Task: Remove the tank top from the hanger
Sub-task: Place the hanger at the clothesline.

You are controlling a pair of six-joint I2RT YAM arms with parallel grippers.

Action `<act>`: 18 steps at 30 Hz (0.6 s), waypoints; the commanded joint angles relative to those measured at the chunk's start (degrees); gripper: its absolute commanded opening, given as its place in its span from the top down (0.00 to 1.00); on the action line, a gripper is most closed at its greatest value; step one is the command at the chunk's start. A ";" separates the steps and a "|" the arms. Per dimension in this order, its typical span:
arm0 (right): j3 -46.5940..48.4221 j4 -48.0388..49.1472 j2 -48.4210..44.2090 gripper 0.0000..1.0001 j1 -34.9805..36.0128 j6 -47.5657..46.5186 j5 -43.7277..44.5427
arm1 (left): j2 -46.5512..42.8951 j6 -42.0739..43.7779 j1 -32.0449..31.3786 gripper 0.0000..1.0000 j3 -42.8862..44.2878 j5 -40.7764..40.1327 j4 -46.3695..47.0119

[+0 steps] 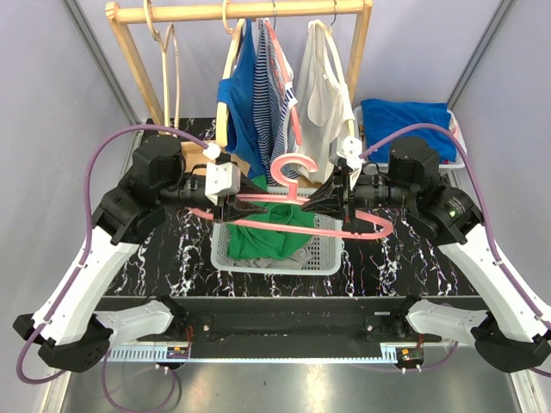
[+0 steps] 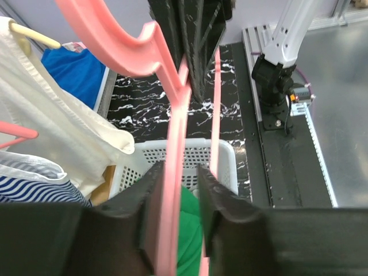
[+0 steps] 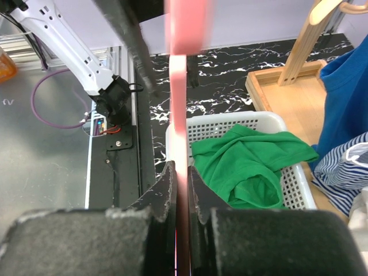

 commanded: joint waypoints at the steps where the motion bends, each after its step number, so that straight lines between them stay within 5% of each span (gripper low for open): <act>1: 2.57 7.15 -0.08 1.00 -0.20 0.16 0.47 | -1.73 -0.27 -0.33 0.60 -1.59 -1.06 -0.05; 3: 2.75 7.15 0.28 1.00 -0.20 0.25 0.03 | -1.81 -0.01 -0.33 0.65 -1.59 -1.94 0.03; 4: 2.75 7.33 0.36 1.00 -0.29 0.42 -0.06 | -1.81 0.17 -0.25 0.80 -1.42 -2.29 0.03; 7: 2.31 7.42 0.19 1.00 -0.20 0.43 -0.06 | -1.81 0.61 -0.25 1.00 -0.98 -2.82 0.03; 12: 1.61 7.86 -0.16 0.97 -0.20 1.13 2.05 | -1.99 0.43 -0.25 1.00 -0.37 -5.18 -0.05; 18: -2.17 11.45 -4.89 0.49 -0.20 0.96 14.08 | -6.37 -4.83 3.26 1.00 -0.27 -15.37 -1.54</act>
